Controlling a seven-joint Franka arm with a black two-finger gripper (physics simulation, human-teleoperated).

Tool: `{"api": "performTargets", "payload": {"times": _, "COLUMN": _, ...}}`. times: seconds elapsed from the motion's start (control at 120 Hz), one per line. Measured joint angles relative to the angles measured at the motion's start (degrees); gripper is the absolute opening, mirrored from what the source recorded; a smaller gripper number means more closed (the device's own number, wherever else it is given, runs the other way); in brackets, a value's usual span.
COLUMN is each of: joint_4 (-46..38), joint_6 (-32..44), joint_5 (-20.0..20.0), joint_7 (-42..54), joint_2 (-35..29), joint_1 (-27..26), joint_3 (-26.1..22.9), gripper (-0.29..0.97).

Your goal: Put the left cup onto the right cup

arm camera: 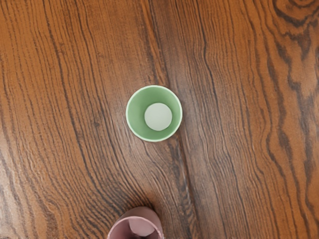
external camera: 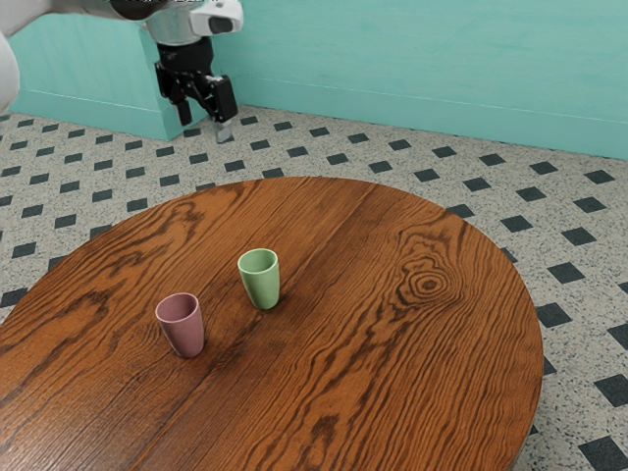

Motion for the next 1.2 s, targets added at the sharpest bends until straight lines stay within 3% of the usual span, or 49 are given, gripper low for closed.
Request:
{"api": "performTargets", "payload": {"times": 0.208, "joint_4": -1.3, "joint_6": 0.9, "joint_5": 0.9, "joint_7": 1.0, "joint_2": -0.6, "joint_1": -0.1, "joint_3": 0.6, "gripper": 0.67}}
{"api": "performTargets", "payload": {"times": 0.408, "joint_4": -8.5, "joint_6": 5.0, "joint_5": 0.3, "joint_7": 1.1, "joint_2": 0.8, "joint_1": -1.7, "joint_3": 3.7, "gripper": 0.66}}
{"api": "performTargets", "payload": {"times": 0.675, "joint_4": -17.0, "joint_6": 11.0, "joint_5": -5.1, "joint_7": 0.5, "joint_2": 3.4, "joint_1": -2.8, "joint_3": 3.1, "gripper": 0.66}}
{"api": "performTargets", "payload": {"times": 1.2, "joint_4": -38.5, "joint_6": 23.0, "joint_5": -6.9, "joint_7": -4.0, "joint_2": -4.9, "joint_1": -4.5, "joint_3": -0.2, "gripper": 0.66}}
